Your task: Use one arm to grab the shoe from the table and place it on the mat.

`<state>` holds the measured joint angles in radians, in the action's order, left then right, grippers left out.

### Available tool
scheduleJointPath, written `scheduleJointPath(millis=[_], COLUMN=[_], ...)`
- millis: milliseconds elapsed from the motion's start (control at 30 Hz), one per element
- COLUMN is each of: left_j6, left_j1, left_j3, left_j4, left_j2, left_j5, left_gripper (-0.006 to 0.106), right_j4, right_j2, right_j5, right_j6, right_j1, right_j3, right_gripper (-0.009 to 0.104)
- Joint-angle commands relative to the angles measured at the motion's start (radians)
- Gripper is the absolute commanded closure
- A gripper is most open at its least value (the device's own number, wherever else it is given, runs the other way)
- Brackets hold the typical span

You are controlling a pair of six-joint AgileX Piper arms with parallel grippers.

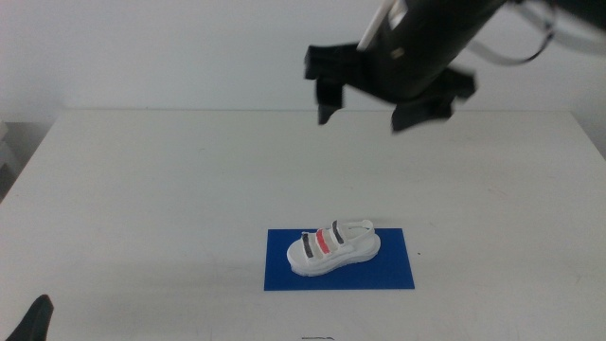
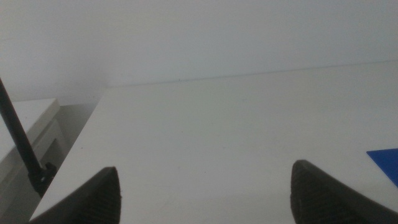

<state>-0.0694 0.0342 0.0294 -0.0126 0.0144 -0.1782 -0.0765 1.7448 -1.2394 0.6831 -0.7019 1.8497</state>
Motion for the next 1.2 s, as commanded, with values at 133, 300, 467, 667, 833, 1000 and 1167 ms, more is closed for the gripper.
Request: scheduleJointPath(millis=[133,300,467,667,833,1000,1167], left_j6=[0.012,0.012,0.012,0.012,0.012,0.012,0.012], left_j1=[0.004,0.004,0.004,0.004,0.004,0.004,0.004], left_j3=[-0.003,-0.003,-0.003,-0.003,-0.003,-0.003,-0.003], left_j4=[-0.006,-0.006,-0.006,-0.006,-0.006,-0.006,-0.006], left_j2=[0.019,0.019,0.019,0.019,0.019,0.019,0.019], left_j5=[0.083,0.083,0.083,0.083,0.083,0.083,0.083], left_gripper=[0.007,0.007,0.007,0.007,0.007,0.007,0.007], right_j4=[-0.028,-0.162,-0.177,-0.131,-0.045,-0.018,0.002], right_j2=[-0.197,-0.402,-0.65,-0.931,-1.111,-1.252,-1.349], right_j5=[-0.06,0.103,0.331,0.718,0.972,1.089,1.156], right_j6=[-0.521,-0.546,-0.428,-0.425,-0.461,-0.46,-0.47], right_j1=[0.024,0.078,0.2,0.308,0.344,0.414,0.512], right_j3=[0.022,-0.124,-0.466,-0.928,-1.246,-1.438,-1.542], right_gripper=[0.013,0.013,0.013,0.013,0.013,0.013,0.013])
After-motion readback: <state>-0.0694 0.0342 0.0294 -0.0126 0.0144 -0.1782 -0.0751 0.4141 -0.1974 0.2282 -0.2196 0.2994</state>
